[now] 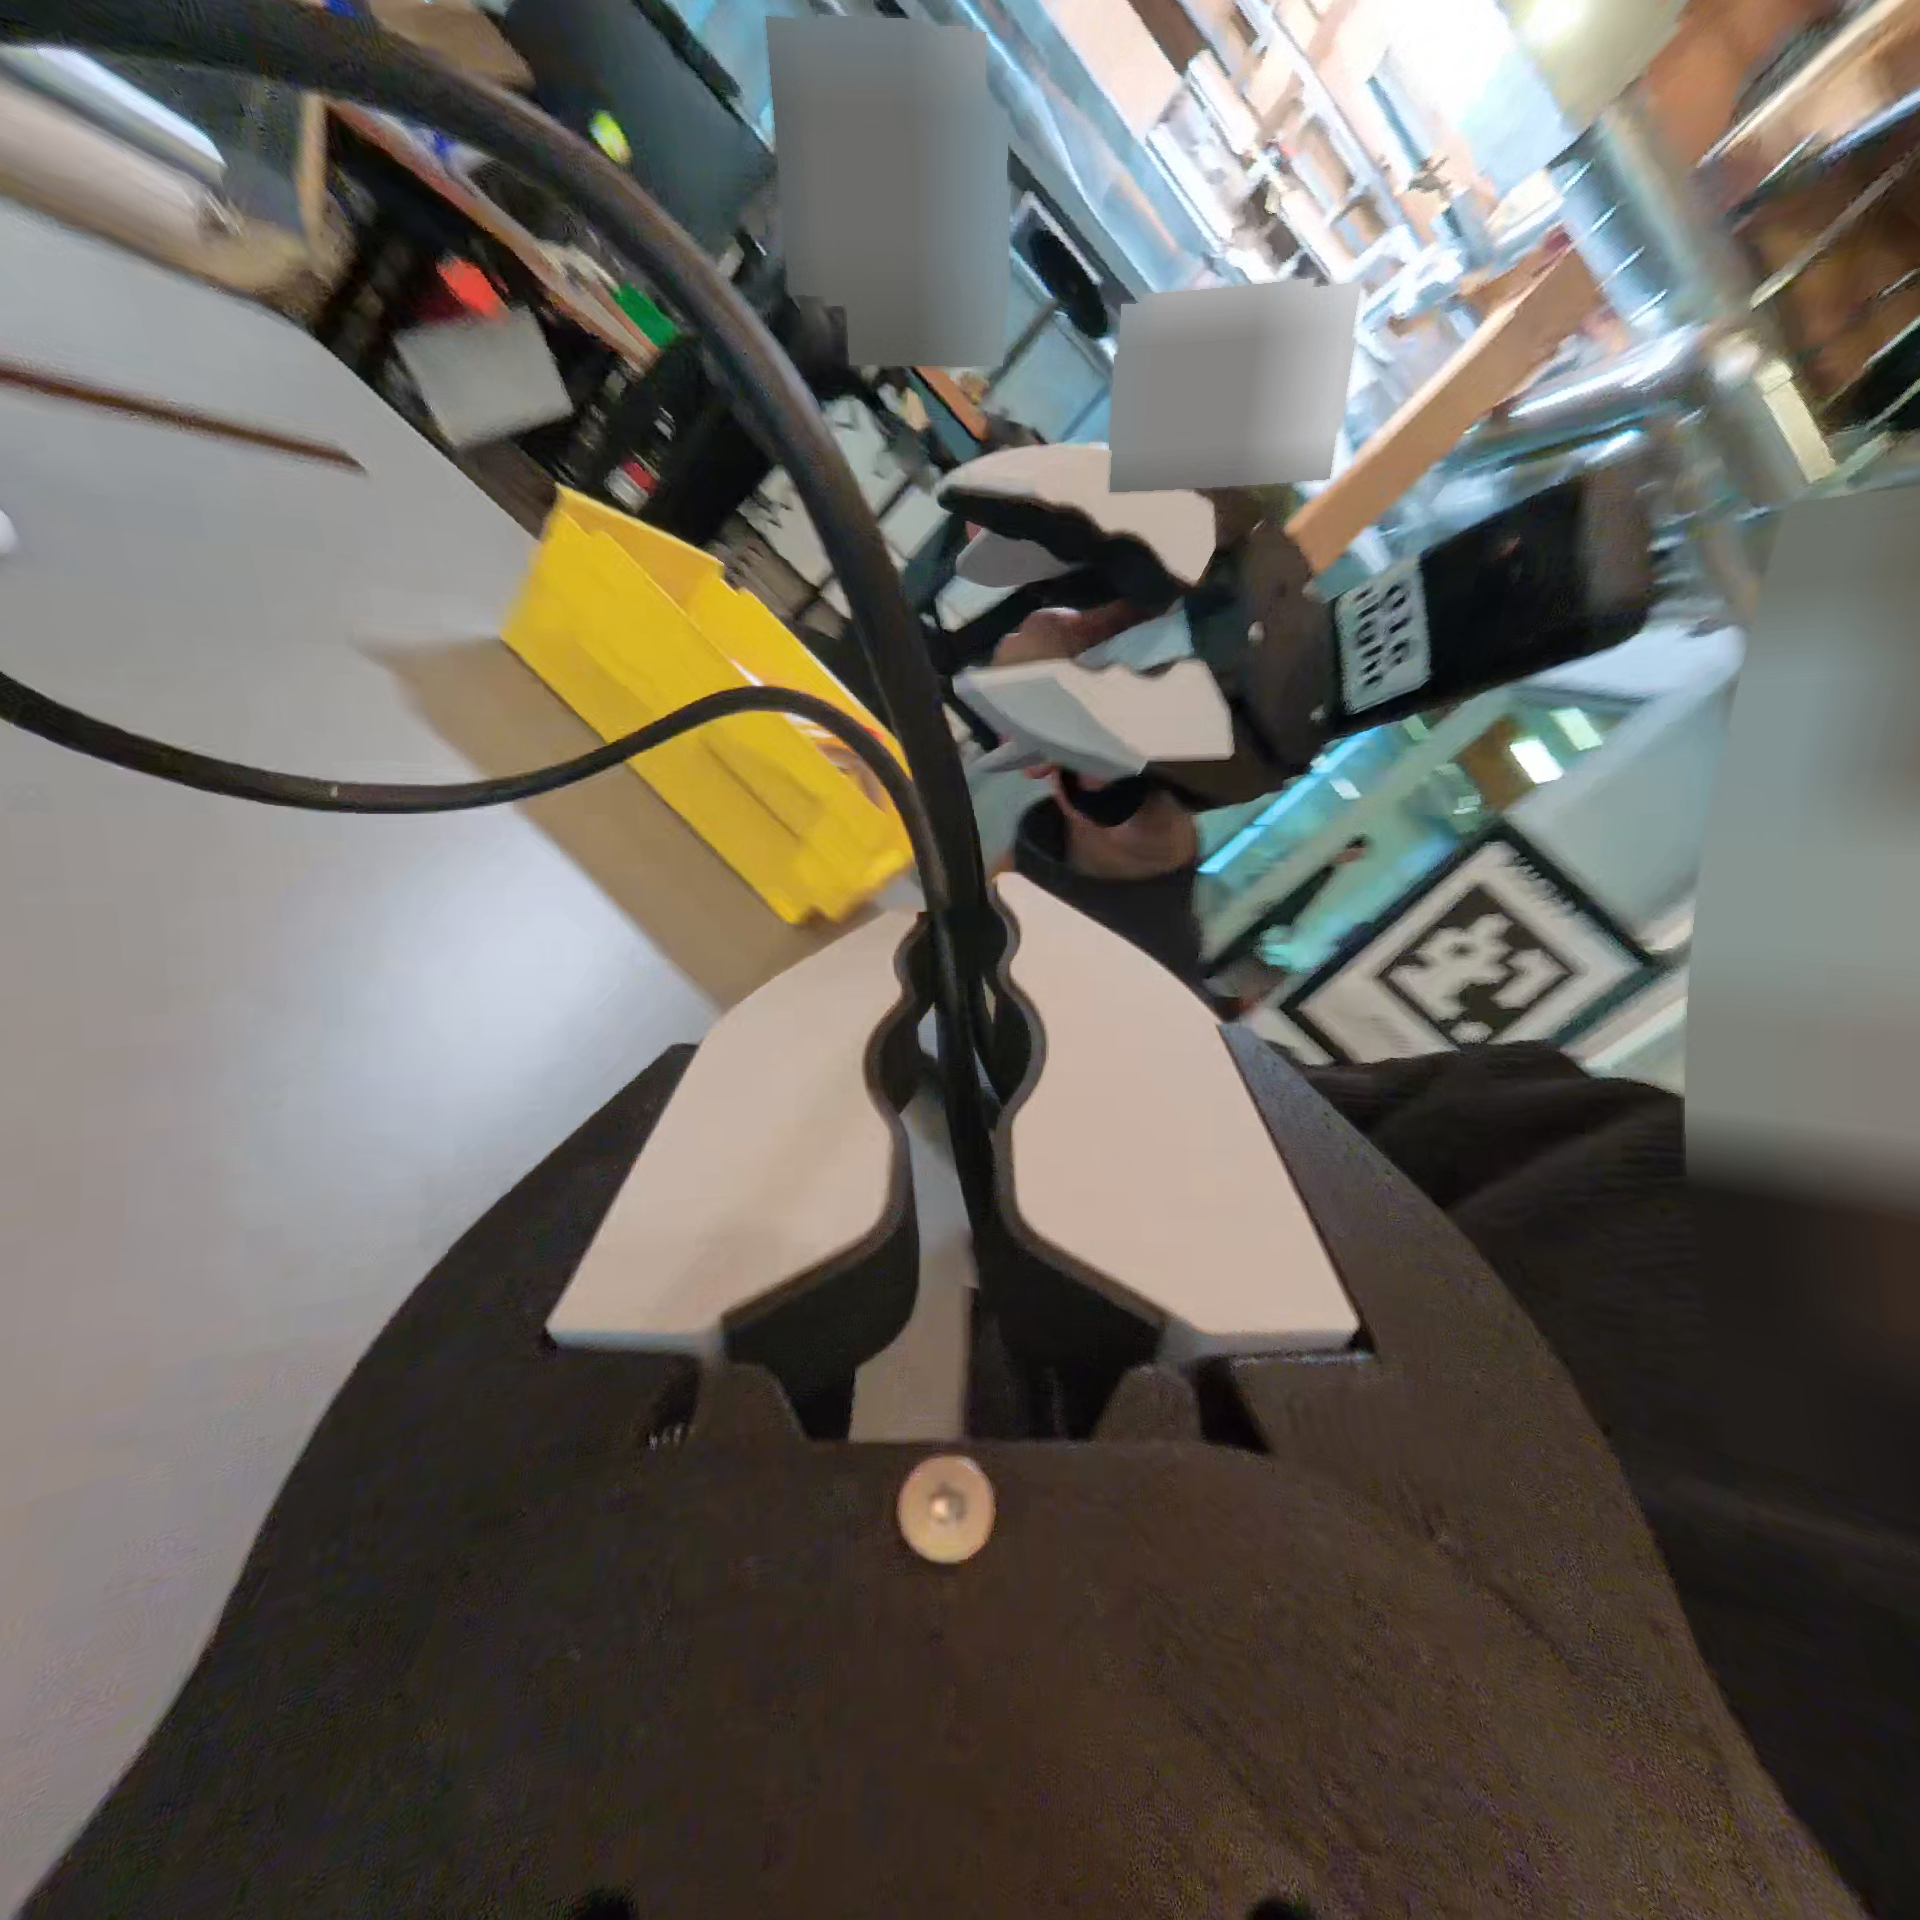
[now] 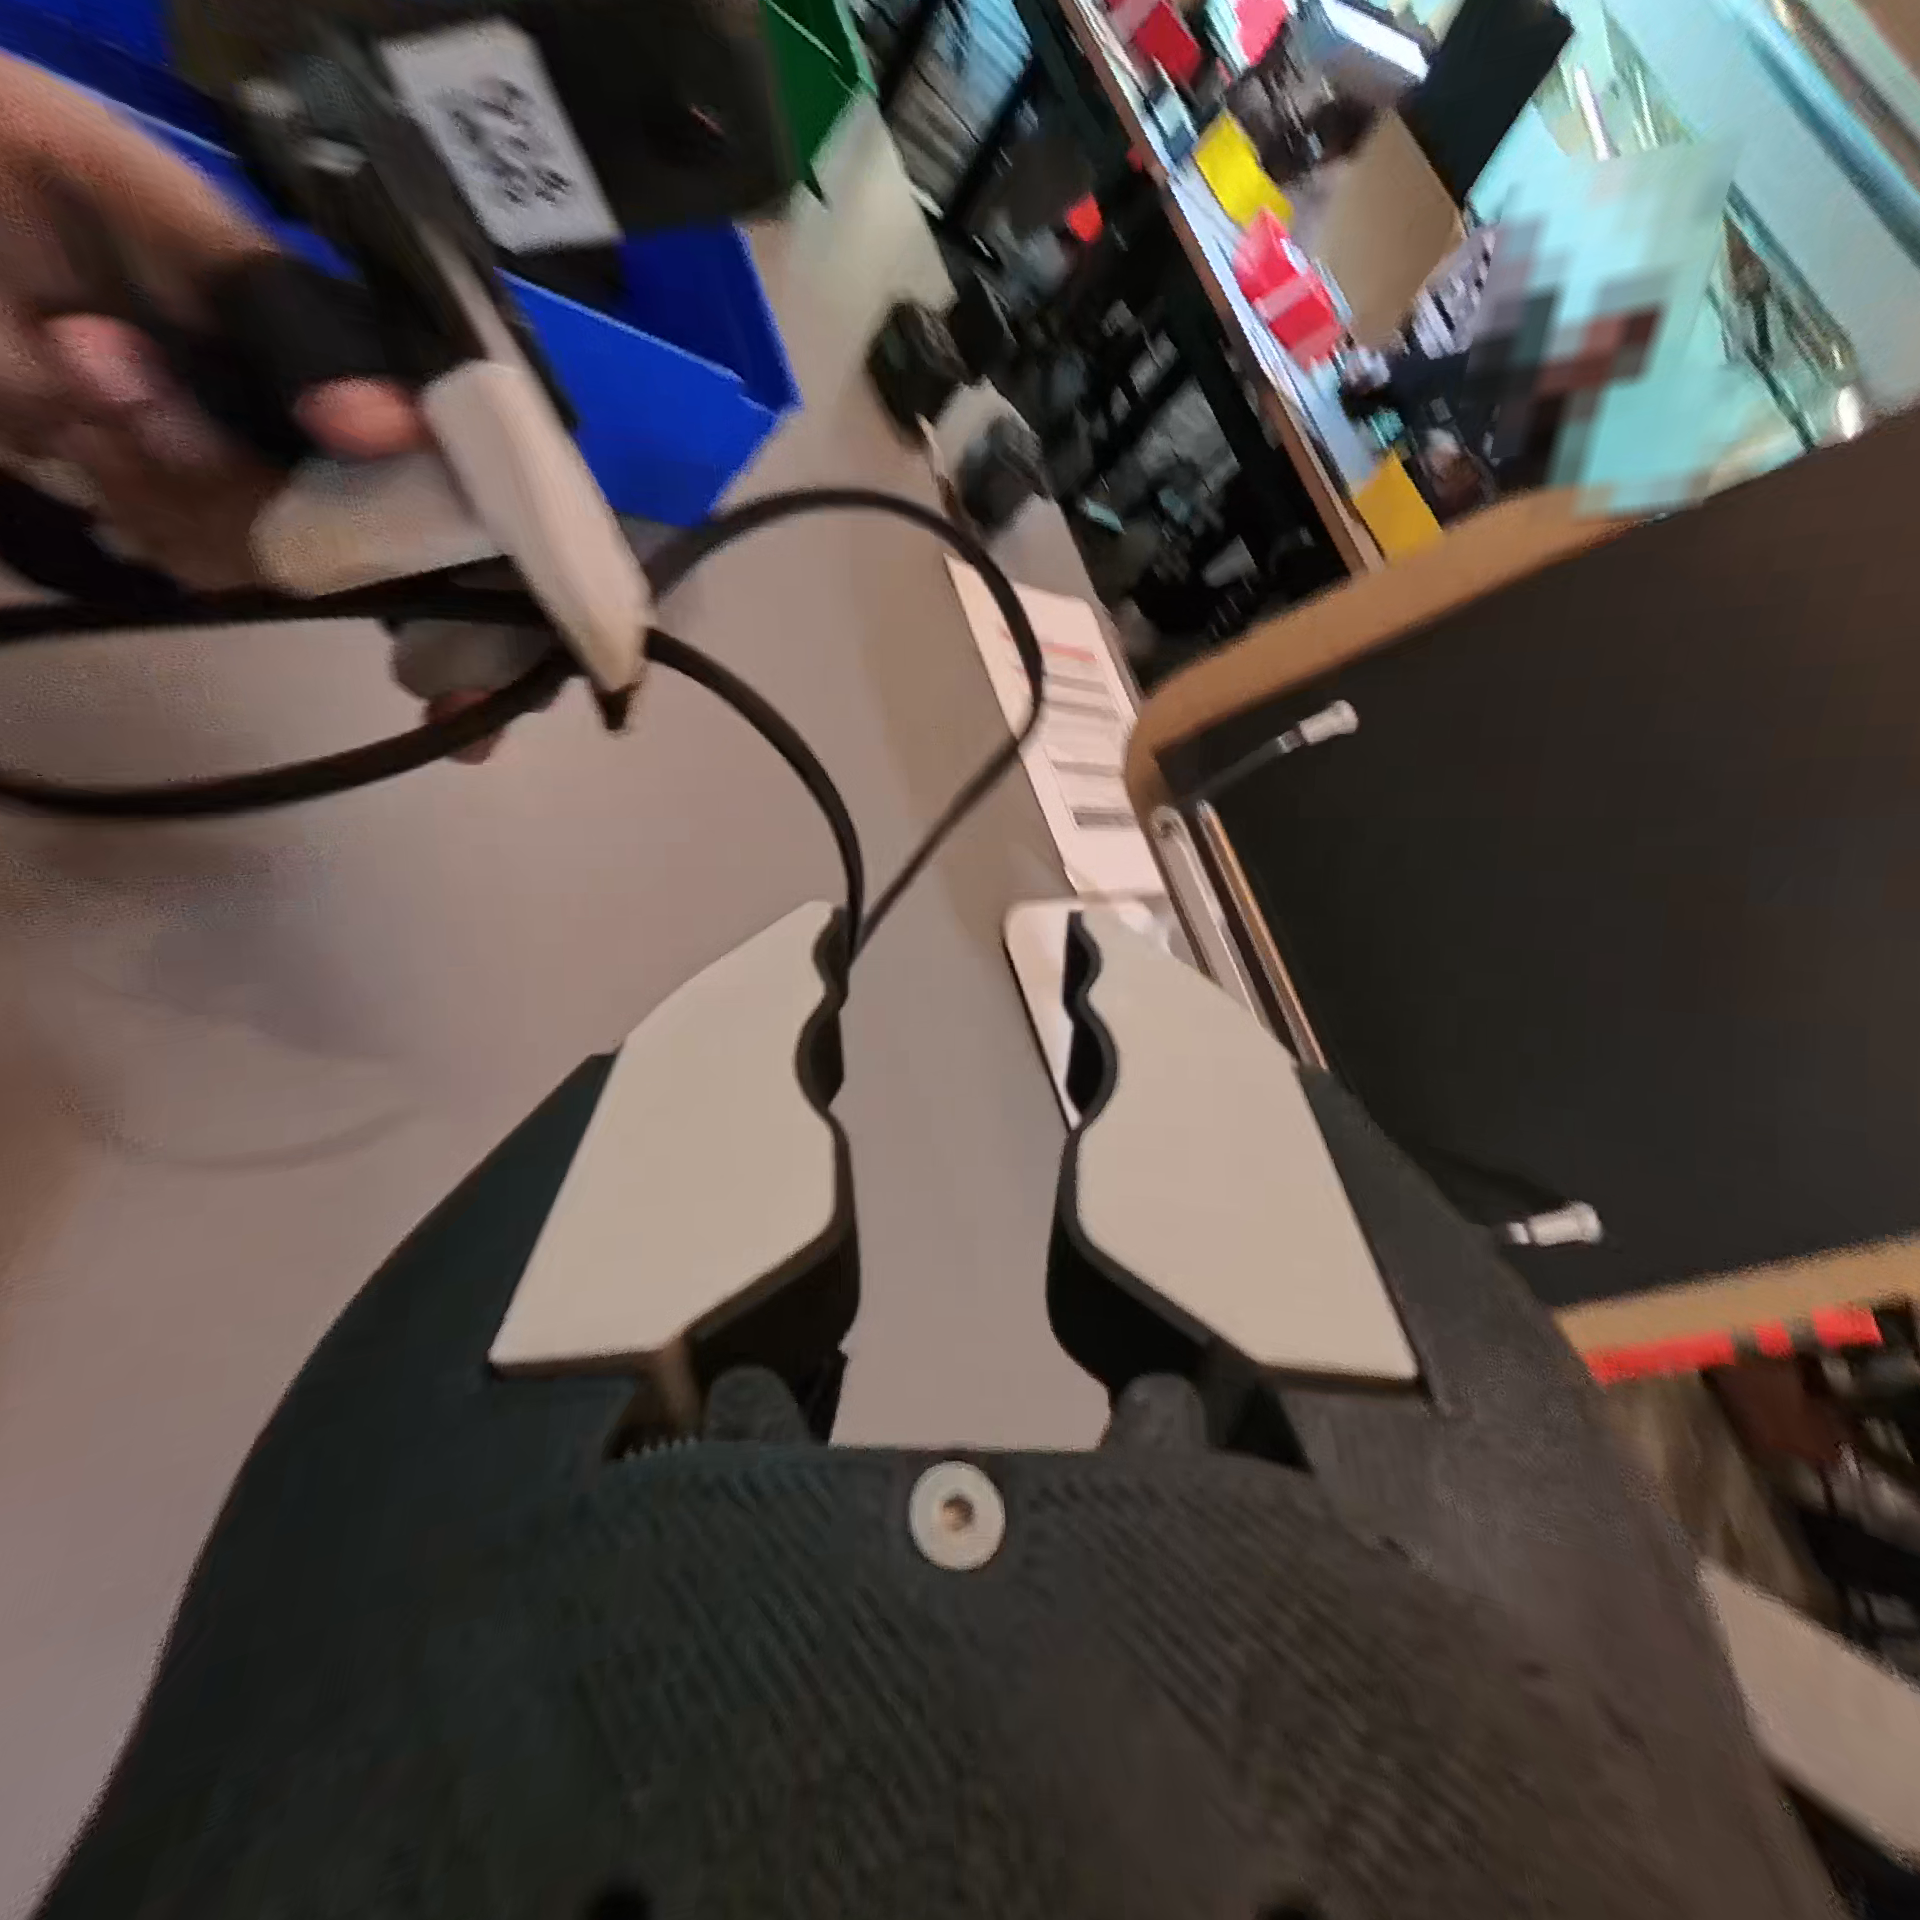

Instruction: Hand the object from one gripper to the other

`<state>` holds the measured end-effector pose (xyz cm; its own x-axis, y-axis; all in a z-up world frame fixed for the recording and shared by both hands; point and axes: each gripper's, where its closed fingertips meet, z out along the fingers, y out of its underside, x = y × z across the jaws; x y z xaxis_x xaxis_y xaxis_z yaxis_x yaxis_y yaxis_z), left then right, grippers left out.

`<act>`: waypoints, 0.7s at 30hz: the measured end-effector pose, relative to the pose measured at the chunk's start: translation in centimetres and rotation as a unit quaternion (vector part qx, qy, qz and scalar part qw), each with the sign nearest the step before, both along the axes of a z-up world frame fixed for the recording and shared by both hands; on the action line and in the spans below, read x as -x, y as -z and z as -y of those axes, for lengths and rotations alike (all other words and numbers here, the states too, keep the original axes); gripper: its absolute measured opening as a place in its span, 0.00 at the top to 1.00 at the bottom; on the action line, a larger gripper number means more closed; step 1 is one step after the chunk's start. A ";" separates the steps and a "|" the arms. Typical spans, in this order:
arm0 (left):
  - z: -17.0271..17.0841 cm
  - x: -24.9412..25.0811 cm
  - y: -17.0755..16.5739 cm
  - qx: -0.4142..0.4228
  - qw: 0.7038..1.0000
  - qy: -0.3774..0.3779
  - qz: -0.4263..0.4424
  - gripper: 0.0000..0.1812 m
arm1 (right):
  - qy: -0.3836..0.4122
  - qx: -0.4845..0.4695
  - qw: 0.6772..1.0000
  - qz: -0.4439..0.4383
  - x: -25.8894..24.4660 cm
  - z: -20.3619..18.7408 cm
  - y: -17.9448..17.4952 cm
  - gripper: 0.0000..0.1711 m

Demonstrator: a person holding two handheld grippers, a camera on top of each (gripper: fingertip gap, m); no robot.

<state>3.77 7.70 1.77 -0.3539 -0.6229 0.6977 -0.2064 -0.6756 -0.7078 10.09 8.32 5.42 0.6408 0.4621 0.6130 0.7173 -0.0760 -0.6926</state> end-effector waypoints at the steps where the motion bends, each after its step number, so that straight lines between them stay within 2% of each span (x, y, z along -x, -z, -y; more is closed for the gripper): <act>1: 0.0 0.5 -0.4 0.025 1.000 0.018 0.000 0.95 | -0.033 -0.004 0.999 0.003 1.1 0.5 0.0 0.75; 4: -0.5 1.3 -0.3 0.050 0.998 0.031 -0.008 0.95 | -0.109 -0.013 0.993 0.029 3.7 1.9 0.6 0.71; 7: 0.1 1.7 0.0 0.062 0.996 0.068 -0.017 0.95 | -0.130 -0.013 0.989 0.072 4.7 2.3 1.7 0.69; 14: 4.4 1.9 2.2 -0.013 0.983 0.168 -0.070 0.95 | -0.196 -0.024 0.975 0.097 6.5 3.4 3.0 0.69; 18: 5.5 2.0 3.3 -0.026 0.975 0.200 -0.091 0.95 | -0.199 -0.026 0.969 0.145 7.4 3.5 4.2 0.59; 21: 6.3 2.3 4.2 -0.047 0.968 0.221 -0.110 0.95 | -0.189 -0.002 0.961 0.200 7.6 3.3 6.2 0.56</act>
<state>1.50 1.36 -2.42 -0.4504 -0.5091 0.7335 -0.6129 -0.4210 -0.6686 2.47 5.05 -0.81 0.1403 0.6134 0.7772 0.9019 0.2447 -0.3559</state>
